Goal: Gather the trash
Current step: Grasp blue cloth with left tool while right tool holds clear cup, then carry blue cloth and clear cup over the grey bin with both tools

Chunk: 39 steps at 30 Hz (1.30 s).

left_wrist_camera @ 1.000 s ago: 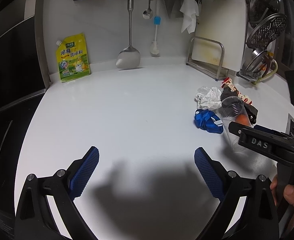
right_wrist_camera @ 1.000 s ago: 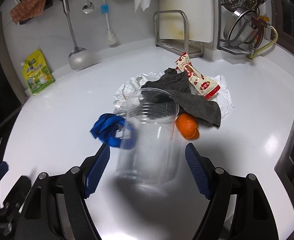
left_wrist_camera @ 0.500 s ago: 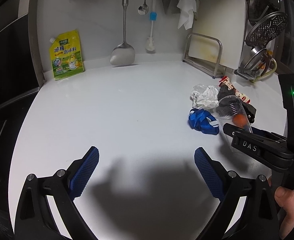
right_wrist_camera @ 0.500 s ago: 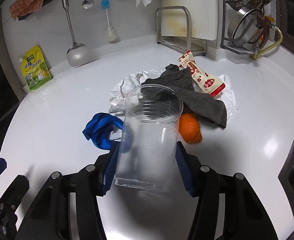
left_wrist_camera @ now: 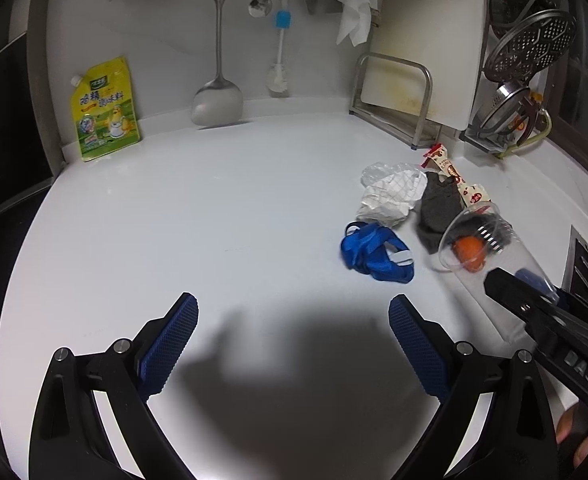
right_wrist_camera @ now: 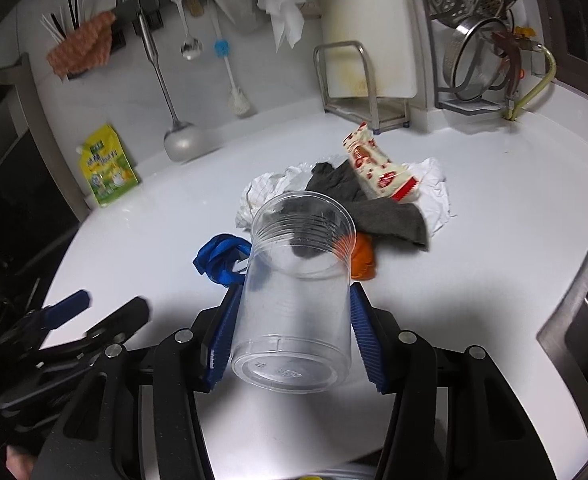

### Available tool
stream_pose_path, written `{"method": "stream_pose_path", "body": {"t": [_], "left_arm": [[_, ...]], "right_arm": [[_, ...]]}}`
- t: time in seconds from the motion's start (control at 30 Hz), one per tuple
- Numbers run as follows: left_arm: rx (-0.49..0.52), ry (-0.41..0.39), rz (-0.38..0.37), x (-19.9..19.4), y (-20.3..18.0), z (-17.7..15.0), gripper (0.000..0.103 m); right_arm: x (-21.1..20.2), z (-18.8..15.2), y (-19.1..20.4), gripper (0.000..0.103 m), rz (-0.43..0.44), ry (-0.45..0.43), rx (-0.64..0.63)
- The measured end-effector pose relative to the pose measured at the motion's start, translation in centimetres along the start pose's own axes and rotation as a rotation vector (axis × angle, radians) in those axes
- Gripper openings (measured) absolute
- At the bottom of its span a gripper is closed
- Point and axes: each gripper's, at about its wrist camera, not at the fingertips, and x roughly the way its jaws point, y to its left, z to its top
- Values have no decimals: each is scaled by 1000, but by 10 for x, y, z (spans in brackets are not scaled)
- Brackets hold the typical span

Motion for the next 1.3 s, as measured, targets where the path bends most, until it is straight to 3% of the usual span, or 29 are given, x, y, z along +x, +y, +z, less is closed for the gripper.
{"method": "stream_pose_path", "body": {"t": [0.33,0.5,0.83,0.97,1.0,1.07,1.13,1.3], "left_arm": [[26,39,-5,28,-38,14,94],[-4,104,-29,51,-50,22,94],[49,141,59,74,-68,33,92],[58,171,59,81,-71,35,74],[58,183,51,83,-72,35,64],[56,178,40,82,-72,35,57],[57,173,24,81,-72,34,42],[51,141,-10,66,-69,27,35]], "right_arm": [[-28,-10,-41,52,39,-41,70],[-36,-12,-57,52,44,-55,95],[-38,-15,-77,52,56,-63,133],[-40,-15,-80,52,57,-66,141],[-40,-15,-81,52,57,-67,143],[-41,-16,-82,52,58,-68,146],[-42,-17,-81,52,56,-69,146],[-45,-21,-79,52,51,-67,138]]}}
